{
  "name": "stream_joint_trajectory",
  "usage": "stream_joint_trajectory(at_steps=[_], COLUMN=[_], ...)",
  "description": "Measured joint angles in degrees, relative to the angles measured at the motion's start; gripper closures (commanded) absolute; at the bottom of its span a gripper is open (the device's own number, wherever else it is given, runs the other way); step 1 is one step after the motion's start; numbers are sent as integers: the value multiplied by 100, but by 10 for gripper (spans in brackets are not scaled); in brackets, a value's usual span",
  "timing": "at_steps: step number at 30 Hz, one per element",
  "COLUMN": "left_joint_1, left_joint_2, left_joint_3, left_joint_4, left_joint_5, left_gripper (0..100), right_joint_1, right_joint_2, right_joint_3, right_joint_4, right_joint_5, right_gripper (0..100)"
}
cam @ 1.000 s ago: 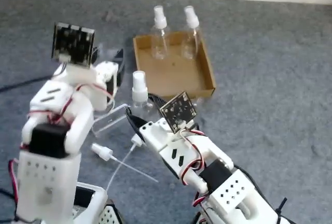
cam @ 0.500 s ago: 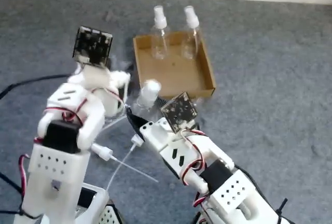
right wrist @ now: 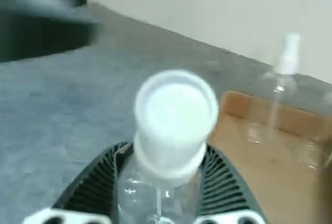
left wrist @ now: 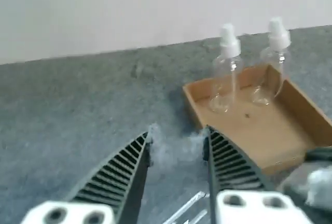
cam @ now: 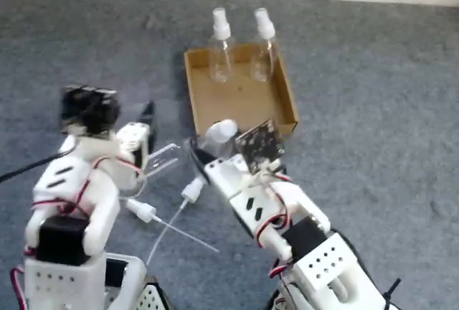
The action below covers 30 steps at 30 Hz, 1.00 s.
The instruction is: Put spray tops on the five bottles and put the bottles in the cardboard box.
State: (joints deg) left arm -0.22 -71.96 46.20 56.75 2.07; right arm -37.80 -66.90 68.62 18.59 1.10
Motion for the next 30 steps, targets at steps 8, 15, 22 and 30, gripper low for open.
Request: stream_joint_trajectory(at_steps=[8,15,22,30], left_joint_1=[-255,-264,-255,-255], left_joint_2=[-1266,-1899,-1934,-1934], left_joint_3=[1723,3059,3332,3349], left_joint_4=[220,-642,-941,-941], left_joint_5=[0,-44,-70,-70], left_gripper=[853,856,856,857], right_joint_1=[149,651,897,897], right_joint_2=[1723,3895,5785,5829], right_joint_3=[-1767,-3833,-5574,-6101], right_joint_4=[325,325,818,1714], right_joint_5=[0,607,905,835], right_gripper=[995,995,995,995])
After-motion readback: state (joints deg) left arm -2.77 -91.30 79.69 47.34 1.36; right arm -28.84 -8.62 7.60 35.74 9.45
